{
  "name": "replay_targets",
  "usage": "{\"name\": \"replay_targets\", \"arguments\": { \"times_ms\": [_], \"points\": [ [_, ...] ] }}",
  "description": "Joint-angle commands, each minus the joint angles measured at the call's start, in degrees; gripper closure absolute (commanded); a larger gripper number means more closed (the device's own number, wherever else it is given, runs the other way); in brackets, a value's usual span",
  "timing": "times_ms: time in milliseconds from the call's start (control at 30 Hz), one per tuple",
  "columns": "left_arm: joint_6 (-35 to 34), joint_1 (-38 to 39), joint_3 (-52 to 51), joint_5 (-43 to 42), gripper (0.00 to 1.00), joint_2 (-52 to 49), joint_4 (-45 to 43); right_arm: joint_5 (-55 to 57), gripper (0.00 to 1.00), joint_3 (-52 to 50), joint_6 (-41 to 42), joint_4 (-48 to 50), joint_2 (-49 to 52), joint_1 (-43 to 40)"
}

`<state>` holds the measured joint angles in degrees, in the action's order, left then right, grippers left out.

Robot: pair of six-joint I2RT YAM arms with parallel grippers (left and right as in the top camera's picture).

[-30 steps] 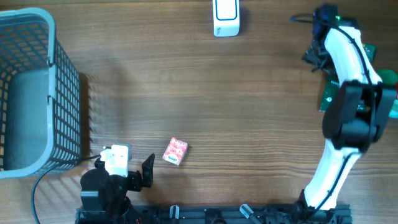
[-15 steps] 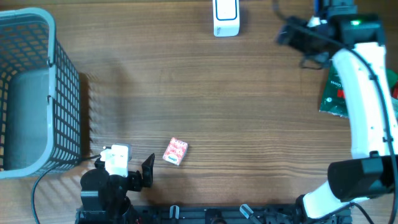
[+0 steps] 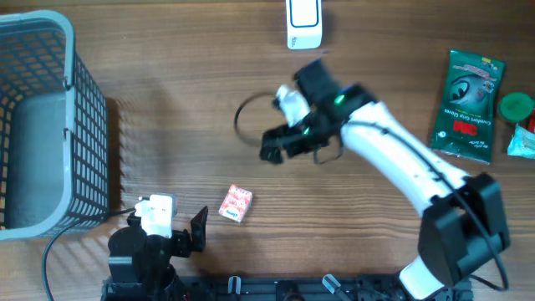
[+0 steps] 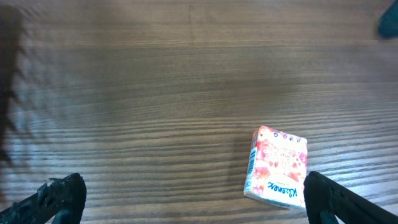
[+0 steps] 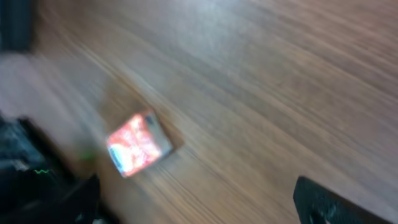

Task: Scan the item barcode
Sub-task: 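Reach right gripper to the pink tissue pack and grasp it, then lift the pink tissue pack and hold it under the white scanner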

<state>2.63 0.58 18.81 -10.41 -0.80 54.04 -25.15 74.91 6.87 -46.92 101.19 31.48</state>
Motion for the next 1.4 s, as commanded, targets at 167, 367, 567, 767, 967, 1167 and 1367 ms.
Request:
{"name": "replay_targets", "arguments": {
  "times_ms": [167, 367, 567, 767, 967, 1167, 1367],
  "points": [
    [-0.35, -0.33, -0.07, -0.68, 0.0, 0.42, 0.07, -3.82, 0.0, -10.49, -9.42, 12.5, 0.61, 4.9],
    [-0.35, -0.33, -0.07, -0.68, 0.0, 0.42, 0.07, -4.98, 0.0, -10.86, -9.2, 19.5, 2.69, 8.2],
    [-0.35, -0.33, -0.07, -0.68, 0.0, 0.42, 0.07, -4.52, 0.07, -10.05, -8.39, 19.61, 8.41, 12.2],
    [-0.35, -0.33, -0.07, -0.68, 0.0, 0.42, 0.07, -10.8, 0.17, -8.87, -5.49, 17.49, 9.51, 12.24],
    [-0.35, -0.33, -0.07, -0.68, 0.0, 0.42, 0.07, -15.13, 0.34, -8.35, 0.81, 19.61, 13.62, 12.44],
    [-0.35, -0.33, -0.07, -0.68, 0.0, 0.42, 0.07, -10.86, 0.8, -8.26, 10.75, 19.34, 14.88, 12.66],
    [-0.35, -0.33, -0.07, -0.68, 0.0, 0.42, 0.07, -10.6, 0.96, -8.22, 12.24, 20.44, 14.97, 12.52]
  ]
}}
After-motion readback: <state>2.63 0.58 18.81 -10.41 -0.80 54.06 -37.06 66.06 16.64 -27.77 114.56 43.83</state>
